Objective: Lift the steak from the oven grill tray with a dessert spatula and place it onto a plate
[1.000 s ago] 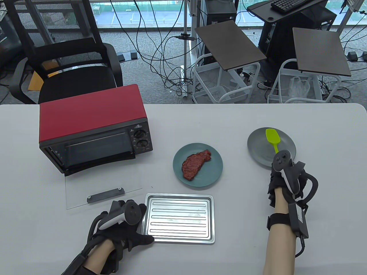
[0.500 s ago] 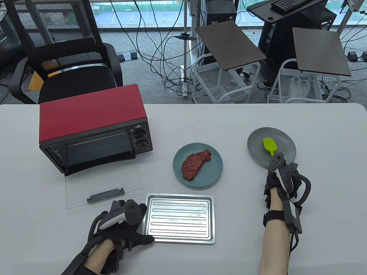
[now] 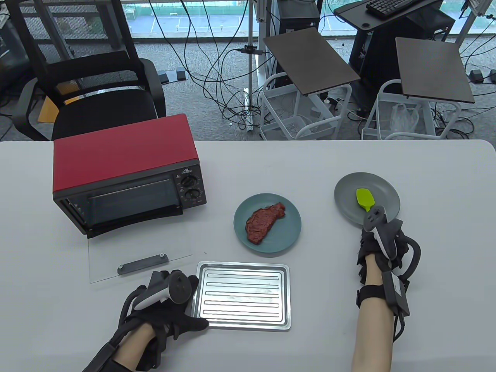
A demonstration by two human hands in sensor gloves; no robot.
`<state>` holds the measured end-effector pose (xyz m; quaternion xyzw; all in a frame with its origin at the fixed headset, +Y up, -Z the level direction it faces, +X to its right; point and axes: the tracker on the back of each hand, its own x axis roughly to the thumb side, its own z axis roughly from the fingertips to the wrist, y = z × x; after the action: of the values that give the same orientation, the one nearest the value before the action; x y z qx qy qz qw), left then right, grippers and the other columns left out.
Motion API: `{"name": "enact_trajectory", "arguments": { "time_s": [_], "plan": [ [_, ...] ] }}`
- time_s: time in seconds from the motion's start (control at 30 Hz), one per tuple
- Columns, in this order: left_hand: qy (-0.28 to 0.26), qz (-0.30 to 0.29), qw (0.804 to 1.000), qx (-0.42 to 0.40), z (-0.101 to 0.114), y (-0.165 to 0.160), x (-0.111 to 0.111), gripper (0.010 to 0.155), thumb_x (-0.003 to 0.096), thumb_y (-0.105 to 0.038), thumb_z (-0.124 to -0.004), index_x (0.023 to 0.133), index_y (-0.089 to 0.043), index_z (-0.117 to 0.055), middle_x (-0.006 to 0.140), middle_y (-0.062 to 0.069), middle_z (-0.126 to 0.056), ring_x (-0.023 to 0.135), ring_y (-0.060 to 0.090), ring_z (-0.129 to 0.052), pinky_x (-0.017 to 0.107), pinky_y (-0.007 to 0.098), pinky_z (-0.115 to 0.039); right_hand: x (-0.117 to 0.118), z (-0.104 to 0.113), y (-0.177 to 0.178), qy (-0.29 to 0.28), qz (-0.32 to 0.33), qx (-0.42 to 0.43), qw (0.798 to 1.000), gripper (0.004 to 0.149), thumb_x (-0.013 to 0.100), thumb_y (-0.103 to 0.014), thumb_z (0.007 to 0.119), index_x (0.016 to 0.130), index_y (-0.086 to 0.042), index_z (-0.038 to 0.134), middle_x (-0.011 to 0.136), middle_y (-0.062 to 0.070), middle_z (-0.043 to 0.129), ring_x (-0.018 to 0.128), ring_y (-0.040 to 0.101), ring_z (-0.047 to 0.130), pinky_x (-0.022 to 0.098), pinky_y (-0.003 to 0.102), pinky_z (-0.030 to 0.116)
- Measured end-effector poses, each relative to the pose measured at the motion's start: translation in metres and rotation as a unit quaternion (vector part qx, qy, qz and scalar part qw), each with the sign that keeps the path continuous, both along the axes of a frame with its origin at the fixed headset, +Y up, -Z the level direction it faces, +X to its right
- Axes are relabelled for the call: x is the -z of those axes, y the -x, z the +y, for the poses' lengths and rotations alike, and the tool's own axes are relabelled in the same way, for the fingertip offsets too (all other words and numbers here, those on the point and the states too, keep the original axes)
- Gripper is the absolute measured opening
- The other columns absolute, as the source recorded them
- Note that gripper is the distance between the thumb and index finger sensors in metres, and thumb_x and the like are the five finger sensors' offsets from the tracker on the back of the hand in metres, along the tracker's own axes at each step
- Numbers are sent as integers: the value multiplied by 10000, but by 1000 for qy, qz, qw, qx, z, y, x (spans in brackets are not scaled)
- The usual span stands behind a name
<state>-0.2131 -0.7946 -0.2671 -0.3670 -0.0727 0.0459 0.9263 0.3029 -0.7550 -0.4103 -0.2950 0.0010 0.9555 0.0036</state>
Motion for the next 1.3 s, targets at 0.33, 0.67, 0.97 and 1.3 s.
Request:
{"name": "enact_trajectory", "arguments": {
  "time_s": [0.33,0.67,0.97,1.3],
  "plan": [
    [0,0,1000,0,0,0,0,1068,320,-916,-591,952,-431,120,1059,-17,206,1042,383,178,662,805,-102,-13,11,-2,4,-1,-14,1000,657,450,-579,789,830,-44,808,538,69,1001,386,285,1011,493,525,809],
    [1,0,1000,1,0,0,0,1066,322,-915,-591,951,-431,120,1059,-20,206,1042,382,177,665,802,-103,-39,52,0,-31,7,-16,999,691,448,-608,777,856,-49,784,578,69,988,420,306,1004,502,539,798],
    [0,1,1000,1,0,0,0,1066,320,-916,-588,950,-434,123,1058,-22,209,1041,378,181,666,800,-100,-66,105,40,-114,89,-11,989,710,455,-609,771,900,-57,748,637,87,968,468,329,990,515,557,782],
    [0,2,1000,0,0,0,0,1064,319,-914,-592,951,-436,119,1059,-25,207,1042,375,181,668,799,-100,-102,153,122,-222,231,-58,945,765,452,-641,761,969,-83,674,785,102,913,630,358,954,555,568,763]
  ]
}}
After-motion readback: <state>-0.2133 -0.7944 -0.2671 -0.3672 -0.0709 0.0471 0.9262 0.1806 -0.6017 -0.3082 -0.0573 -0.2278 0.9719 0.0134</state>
